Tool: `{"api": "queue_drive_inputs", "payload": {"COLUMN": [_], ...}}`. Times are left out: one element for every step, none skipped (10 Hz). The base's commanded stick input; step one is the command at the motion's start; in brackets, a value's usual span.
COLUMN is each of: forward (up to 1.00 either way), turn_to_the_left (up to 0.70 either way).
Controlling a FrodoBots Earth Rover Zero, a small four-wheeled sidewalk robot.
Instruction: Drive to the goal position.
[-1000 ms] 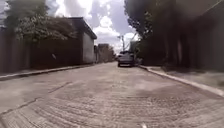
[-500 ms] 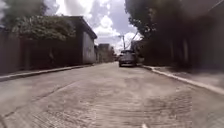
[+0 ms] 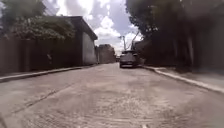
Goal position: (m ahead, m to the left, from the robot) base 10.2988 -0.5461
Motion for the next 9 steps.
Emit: {"api": "queue_drive_inputs", "payload": {"forward": [0.85,0.85,0.85,0.85,0.85,0.85,0.85,0.85,0.85], "turn_to_the_left": [0.00,0.00,0.00,0.00,0.00,0.00,0.00,0.00,0.00]}}
